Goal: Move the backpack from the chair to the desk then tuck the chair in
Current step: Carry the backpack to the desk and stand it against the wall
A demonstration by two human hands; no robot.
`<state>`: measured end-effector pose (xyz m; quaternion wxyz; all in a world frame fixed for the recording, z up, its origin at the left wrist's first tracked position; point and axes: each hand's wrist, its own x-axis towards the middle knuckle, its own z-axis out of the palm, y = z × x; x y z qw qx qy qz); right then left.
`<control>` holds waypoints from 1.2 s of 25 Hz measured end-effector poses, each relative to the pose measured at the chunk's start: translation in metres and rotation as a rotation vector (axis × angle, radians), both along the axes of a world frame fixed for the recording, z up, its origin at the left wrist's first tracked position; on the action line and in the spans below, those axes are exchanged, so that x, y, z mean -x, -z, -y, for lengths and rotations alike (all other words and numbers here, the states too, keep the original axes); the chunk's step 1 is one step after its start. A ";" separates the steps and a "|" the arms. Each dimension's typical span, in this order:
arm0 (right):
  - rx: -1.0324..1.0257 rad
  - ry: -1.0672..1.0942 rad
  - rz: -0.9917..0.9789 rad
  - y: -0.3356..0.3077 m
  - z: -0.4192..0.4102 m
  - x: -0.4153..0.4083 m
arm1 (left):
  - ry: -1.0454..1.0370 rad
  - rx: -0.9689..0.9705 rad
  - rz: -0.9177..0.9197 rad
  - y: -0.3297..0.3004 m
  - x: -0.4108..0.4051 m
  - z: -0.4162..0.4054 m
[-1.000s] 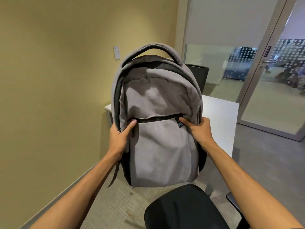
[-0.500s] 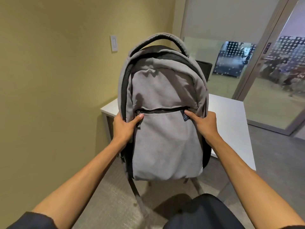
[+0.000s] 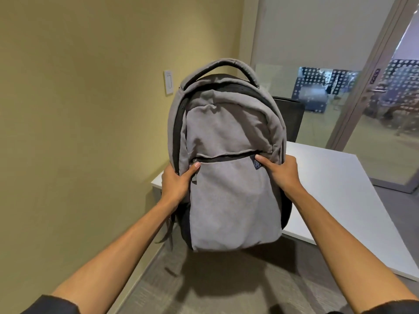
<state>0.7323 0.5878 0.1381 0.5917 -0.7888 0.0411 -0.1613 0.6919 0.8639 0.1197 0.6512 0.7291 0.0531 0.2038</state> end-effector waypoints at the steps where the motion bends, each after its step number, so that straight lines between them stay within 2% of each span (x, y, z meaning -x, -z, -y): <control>1: 0.003 -0.005 0.006 0.000 -0.011 -0.013 | 0.001 -0.008 -0.006 0.000 -0.012 -0.010; 9: 0.093 -0.081 0.021 0.009 -0.077 -0.147 | -0.053 -0.120 -0.098 0.026 -0.113 -0.070; 14: 0.085 -0.230 -0.031 0.027 -0.107 -0.265 | -0.213 -0.053 -0.140 0.049 -0.194 -0.086; 21: 0.244 -0.418 -0.159 0.064 -0.164 -0.429 | -0.441 0.101 -0.314 0.092 -0.298 -0.105; 30: 0.344 -0.563 -0.262 0.121 -0.211 -0.537 | -0.578 0.129 -0.434 0.129 -0.372 -0.120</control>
